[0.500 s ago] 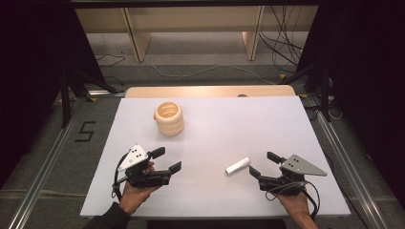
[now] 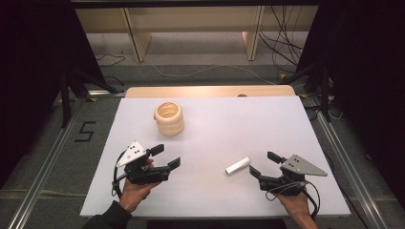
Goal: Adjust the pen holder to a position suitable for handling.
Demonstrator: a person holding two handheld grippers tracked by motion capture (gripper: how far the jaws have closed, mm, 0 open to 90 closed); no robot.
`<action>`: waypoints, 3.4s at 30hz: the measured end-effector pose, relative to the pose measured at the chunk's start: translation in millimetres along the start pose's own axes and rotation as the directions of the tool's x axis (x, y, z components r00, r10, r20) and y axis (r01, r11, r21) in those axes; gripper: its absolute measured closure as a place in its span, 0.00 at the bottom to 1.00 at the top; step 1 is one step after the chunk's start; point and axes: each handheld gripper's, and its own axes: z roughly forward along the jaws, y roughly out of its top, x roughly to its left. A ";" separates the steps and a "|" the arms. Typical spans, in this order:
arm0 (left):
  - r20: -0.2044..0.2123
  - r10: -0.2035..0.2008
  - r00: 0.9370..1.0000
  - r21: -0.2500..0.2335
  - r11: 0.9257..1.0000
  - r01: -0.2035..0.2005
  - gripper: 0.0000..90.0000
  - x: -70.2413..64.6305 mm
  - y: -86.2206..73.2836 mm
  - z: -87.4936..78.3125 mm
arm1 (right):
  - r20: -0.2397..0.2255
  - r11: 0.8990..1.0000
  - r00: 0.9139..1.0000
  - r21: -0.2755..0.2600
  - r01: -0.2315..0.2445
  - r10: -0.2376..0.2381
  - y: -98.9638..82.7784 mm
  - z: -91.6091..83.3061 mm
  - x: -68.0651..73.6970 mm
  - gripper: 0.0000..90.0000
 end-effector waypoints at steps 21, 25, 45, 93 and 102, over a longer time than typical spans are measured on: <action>-0.306 -0.091 0.948 0.022 0.994 0.103 0.21 59.9 20.9 22.4 | -0.008 1.000 1.000 0.001 0.005 -0.005 0.8 1.0 1.3 0.21; -0.366 -0.107 0.924 0.041 0.991 0.130 0.25 78.8 24.7 24.5 | -0.007 1.000 1.000 -0.001 0.006 -0.006 0.9 0.7 1.4 0.21; -0.524 -0.146 0.839 0.093 0.969 0.227 0.89 152.7 8.4 57.9 | -0.011 1.000 1.000 0.004 0.004 -0.004 0.0 2.8 -0.2 0.22; -0.412 -0.097 0.906 0.169 0.969 0.181 0.99 162.5 7.9 127.0 | -0.032 1.000 0.999 0.019 0.005 -0.004 -1.8 9.6 1.1 0.23; -0.366 -0.058 0.929 0.195 0.971 0.138 0.99 143.8 11.9 151.6 | -0.031 1.000 1.000 0.023 0.005 -0.005 -1.8 9.1 0.6 0.23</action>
